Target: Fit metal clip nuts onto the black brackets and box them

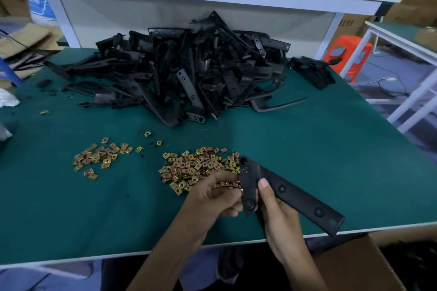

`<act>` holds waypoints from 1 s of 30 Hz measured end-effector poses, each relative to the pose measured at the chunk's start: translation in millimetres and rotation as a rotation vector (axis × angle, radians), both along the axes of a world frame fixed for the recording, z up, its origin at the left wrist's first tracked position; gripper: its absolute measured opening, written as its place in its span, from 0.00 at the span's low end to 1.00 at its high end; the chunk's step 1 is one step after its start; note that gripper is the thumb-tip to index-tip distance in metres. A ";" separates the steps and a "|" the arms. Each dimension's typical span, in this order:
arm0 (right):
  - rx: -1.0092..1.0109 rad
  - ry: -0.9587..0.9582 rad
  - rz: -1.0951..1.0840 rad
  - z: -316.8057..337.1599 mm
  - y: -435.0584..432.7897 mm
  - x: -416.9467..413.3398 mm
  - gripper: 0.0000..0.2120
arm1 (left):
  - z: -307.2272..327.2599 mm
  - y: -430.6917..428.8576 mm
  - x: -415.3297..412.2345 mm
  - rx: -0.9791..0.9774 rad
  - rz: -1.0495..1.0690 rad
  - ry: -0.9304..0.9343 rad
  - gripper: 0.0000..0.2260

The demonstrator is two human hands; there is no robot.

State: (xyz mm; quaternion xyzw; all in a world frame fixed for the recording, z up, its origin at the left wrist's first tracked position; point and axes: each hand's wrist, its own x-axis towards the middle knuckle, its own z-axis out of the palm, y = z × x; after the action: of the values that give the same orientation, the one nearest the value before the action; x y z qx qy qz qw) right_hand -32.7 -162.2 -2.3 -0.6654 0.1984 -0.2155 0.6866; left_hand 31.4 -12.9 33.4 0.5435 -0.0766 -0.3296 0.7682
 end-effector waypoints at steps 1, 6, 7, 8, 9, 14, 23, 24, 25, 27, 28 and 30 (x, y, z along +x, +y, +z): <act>-0.023 0.003 -0.001 0.8 0.1 -0.5 0.31 | -0.3 1.7 1.9 0.000 -0.018 -0.018 0.19; -0.004 0.021 0.036 1.0 -2.6 -1.6 0.32 | 0.8 6.9 8.3 -0.015 -0.092 -0.046 0.16; -0.022 0.029 0.056 0.6 -3.2 -1.6 0.32 | 1.0 6.6 9.2 -0.021 -0.109 -0.034 0.17; -0.044 0.035 0.074 0.6 -3.4 -2.0 0.32 | 1.5 6.0 9.6 -0.032 -0.124 -0.018 0.18; -0.055 0.037 0.087 0.2 -3.3 -2.4 0.31 | 1.6 4.8 9.6 -0.042 -0.132 -0.004 0.18; -0.111 0.021 0.072 -3.5 -4.3 -1.5 0.31 | -1.4 -1.4 7.5 -0.016 -0.119 0.052 0.23; 0.200 -0.078 0.012 -9.8 -6.8 6.4 0.31 | 6.3 -9.2 12.2 0.194 -0.152 -0.198 0.10; 0.248 -0.084 0.003 -9.3 -7.4 7.2 0.29 | 8.7 -10.1 16.1 0.266 -0.163 -0.306 0.07; 0.300 -0.090 -0.010 -9.0 -7.7 7.8 0.26 | 10.3 -10.9 21.7 0.340 -0.168 -0.417 0.06; 0.437 -0.111 -0.032 -5.9 -7.4 8.9 0.15 | 8.5 -13.6 38.4 0.536 -0.133 -0.648 0.11; 0.477 -0.122 -0.044 -4.4 -7.1 8.8 0.13 | 5.9 -15.4 49.5 0.662 -0.091 -0.769 0.13; 0.470 -0.124 -0.051 -4.7 -7.3 8.3 0.16 | 1.1 -19.2 73.6 0.878 0.007 -0.967 0.13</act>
State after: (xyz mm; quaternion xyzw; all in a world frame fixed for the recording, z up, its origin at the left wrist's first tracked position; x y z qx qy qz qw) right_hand -24.4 -169.5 -6.9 -0.4677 0.2173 -0.2212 0.8277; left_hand 104.9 -32.0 34.6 0.8940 -0.2698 -0.0461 0.3547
